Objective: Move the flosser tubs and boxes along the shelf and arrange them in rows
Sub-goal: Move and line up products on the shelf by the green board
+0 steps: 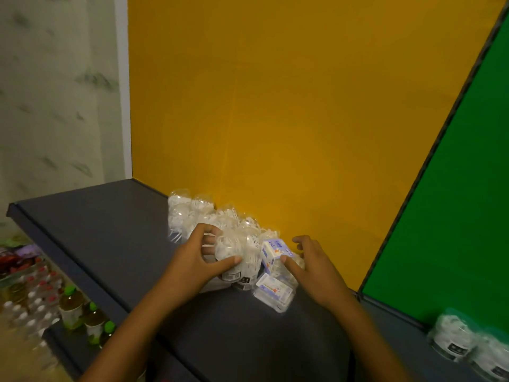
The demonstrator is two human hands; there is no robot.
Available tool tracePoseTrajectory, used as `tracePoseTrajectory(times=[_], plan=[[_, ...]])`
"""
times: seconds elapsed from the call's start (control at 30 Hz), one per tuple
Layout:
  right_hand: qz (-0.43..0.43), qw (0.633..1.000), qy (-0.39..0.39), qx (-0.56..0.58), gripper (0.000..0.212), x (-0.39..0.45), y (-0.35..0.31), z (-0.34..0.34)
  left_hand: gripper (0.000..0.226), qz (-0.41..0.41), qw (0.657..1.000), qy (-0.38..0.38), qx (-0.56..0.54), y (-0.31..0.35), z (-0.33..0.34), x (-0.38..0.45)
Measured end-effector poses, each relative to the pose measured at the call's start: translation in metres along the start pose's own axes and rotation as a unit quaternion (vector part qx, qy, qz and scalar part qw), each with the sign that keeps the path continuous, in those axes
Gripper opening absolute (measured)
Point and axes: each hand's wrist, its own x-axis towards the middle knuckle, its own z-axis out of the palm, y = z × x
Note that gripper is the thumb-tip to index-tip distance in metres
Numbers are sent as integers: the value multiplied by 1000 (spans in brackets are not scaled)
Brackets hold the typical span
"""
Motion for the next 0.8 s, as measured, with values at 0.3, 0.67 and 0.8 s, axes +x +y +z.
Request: tracePoseTrajectory(times=[0.3, 0.67, 0.8], plan=[[42, 997, -11, -57, 54, 17, -17, 30, 61, -7, 997, 27, -68, -6, -10, -8], [46, 997, 65, 18, 55, 4, -7, 10, 53, 11, 997, -20, -76, -2, -4, -16], [25, 995, 81, 51, 55, -19, 9, -22, 50, 24, 995, -70, -66, 13, 16, -20]])
